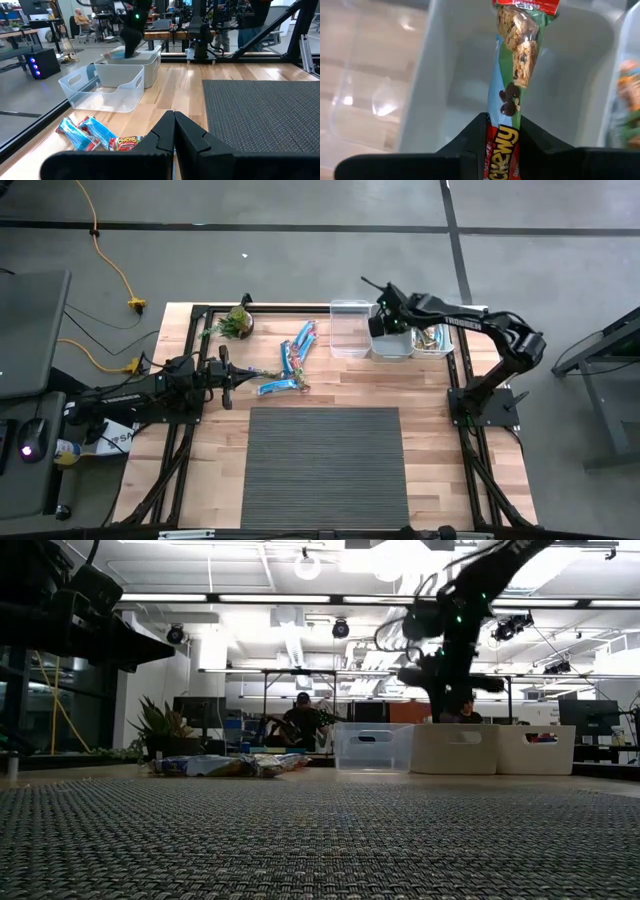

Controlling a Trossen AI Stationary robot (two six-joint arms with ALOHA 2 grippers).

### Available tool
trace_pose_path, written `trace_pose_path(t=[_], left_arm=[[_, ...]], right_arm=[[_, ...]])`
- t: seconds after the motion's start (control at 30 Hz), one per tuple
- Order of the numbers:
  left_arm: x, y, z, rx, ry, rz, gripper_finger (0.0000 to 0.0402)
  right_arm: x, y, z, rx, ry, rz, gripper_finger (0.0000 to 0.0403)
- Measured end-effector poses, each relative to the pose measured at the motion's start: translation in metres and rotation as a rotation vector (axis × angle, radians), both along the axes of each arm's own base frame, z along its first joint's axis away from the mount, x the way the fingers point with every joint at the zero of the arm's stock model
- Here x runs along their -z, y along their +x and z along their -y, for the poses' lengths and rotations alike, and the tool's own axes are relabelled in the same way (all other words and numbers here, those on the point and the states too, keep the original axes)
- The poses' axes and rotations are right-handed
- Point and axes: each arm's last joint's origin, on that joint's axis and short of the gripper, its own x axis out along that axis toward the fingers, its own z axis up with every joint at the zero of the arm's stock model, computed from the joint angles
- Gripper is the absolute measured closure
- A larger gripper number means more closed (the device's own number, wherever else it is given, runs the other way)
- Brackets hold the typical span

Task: Pick and place Granola Bars by type
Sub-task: Put the red granola bar into the gray bin

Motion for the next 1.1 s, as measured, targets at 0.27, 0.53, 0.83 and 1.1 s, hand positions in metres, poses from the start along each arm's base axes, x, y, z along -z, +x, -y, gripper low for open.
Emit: trace_pose_path(t=[0.27,0.53,0.83,1.1], left_arm=[[0.0,0.0,0.0,0.0,0.0,0.0,0.04],[0.0,0.0,0.0,0.0,0.0,0.0,0.04],[0.0,0.0,0.0,0.0,0.0,0.0,0.04],[0.0,0.0,0.0,0.0,0.0,0.0,0.04]], right_arm=[[0.025,-0.007,-0.005,0.006,0.059,0.046,0.0336],[0.028,-0.008,-0.006,0.006,0.061,0.049,0.0336],[0.028,-0.008,-0.006,-0.016,0.074,0.057,0.0336],[0.028,-0.007,-0.007,-0.042,0.084,0.063,0.0297]])
